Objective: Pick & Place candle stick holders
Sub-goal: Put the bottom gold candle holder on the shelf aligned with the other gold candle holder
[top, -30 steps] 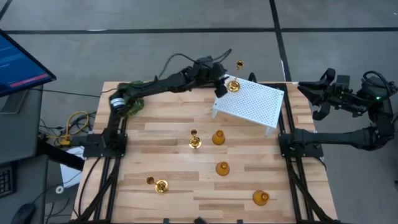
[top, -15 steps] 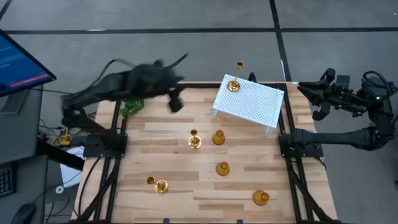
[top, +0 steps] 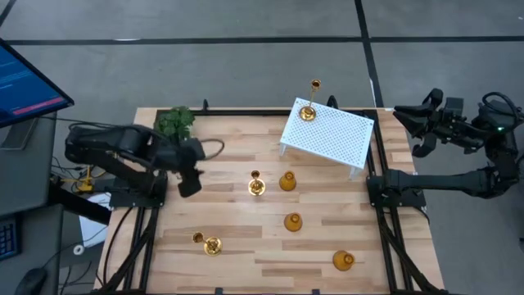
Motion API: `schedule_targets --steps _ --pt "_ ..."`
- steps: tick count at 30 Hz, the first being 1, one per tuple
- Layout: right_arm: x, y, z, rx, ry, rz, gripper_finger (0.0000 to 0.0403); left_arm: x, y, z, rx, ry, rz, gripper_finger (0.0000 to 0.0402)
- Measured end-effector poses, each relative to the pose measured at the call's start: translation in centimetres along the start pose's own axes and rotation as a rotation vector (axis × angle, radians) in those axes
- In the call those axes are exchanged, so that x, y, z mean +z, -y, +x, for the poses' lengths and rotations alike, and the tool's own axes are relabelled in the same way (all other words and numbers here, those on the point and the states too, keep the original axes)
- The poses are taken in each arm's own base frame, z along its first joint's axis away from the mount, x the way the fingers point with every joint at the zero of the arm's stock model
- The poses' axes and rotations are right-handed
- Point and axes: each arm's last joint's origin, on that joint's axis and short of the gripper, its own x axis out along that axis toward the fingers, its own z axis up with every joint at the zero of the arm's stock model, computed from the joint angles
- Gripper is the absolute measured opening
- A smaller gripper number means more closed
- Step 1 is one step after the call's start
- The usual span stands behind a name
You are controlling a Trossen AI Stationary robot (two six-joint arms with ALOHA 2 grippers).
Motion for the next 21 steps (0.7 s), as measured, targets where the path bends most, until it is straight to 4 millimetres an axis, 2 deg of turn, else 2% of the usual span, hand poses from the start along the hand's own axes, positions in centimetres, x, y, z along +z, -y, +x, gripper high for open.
schedule_targets --steps 5,8,13,21 --pt "0.0 0.0 0.0 0.000 0.000 0.000 0.0071 -2.7 0.1 2.0 -0.065 -0.131 -0.050 0.0219" --pt "0.0 0.0 0.0 0.000 0.000 0.000 0.0071 -4.6 -0.1 2.2 -0.139 -0.170 -0.099 0.0218" --pt "0.1 0.0 0.0 0.001 0.010 0.002 0.0071 -6.8 -0.4 2.0 -0.233 -0.140 -0.174 0.0219" --pt "0.3 0.0 0.0 0.003 0.033 0.017 0.0071 -8.9 1.0 3.7 -0.308 -0.164 -0.075 0.0215"
